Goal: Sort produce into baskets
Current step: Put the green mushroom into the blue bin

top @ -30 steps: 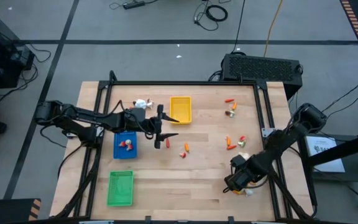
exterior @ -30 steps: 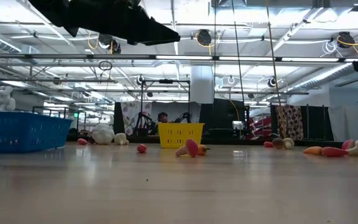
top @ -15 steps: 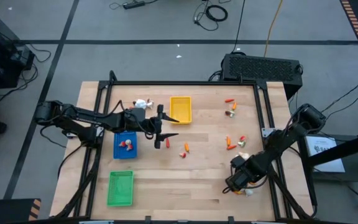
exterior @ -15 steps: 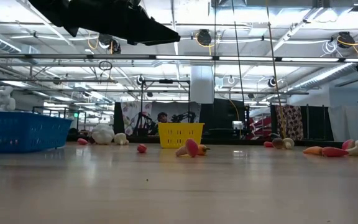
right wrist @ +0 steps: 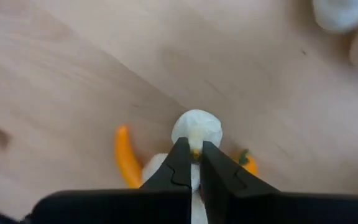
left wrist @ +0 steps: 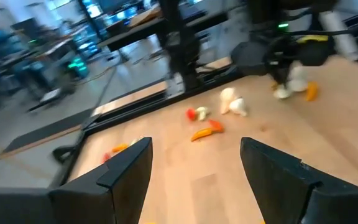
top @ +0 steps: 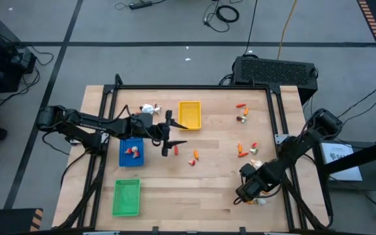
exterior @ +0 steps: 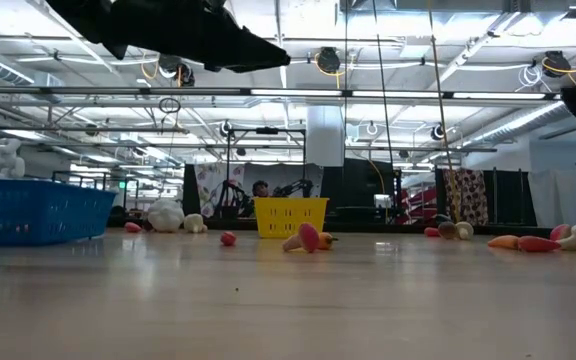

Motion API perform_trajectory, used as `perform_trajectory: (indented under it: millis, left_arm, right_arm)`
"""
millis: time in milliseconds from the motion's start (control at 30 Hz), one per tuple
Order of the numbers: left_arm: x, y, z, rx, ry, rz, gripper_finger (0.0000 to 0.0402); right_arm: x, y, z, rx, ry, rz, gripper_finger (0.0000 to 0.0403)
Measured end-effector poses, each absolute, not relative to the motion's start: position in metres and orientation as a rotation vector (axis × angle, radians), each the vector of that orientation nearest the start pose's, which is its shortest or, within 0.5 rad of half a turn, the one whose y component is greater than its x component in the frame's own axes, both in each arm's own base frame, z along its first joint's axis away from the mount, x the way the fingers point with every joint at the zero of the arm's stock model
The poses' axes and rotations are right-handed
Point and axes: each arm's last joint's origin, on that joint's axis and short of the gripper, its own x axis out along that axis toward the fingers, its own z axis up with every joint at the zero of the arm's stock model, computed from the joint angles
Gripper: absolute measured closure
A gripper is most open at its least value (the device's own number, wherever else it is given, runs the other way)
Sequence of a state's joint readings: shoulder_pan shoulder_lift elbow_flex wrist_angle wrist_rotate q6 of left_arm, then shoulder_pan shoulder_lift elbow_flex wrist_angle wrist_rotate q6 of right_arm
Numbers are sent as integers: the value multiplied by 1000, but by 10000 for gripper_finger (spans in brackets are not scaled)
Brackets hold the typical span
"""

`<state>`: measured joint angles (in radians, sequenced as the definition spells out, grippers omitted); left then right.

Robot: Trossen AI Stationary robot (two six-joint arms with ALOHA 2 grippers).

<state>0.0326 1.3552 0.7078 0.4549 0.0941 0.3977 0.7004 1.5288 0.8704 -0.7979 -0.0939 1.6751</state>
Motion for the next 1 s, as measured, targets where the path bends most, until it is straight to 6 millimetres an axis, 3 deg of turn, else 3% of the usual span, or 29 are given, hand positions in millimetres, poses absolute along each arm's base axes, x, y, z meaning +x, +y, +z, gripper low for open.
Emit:
perform_trajectory:
  millis: [200, 467, 633, 1000]
  left_arm:
    - [289, -1, 244, 365, 111, -356, 151]
    - [290, -5, 245, 349, 64, -475, 151]
    - [298, -5, 237, 355, 36, -484, 151]
    - [317, -12, 221, 385, -51, -428, 151]
  right_arm:
    - [206, 161, 202, 732, 1166, -528, 401]
    - [225, 152, 243, 309, 647, -449, 402]
    - [244, 141, 251, 184, 548, -455, 402]
    - [278, 120, 264, 220, 467, -318, 403]
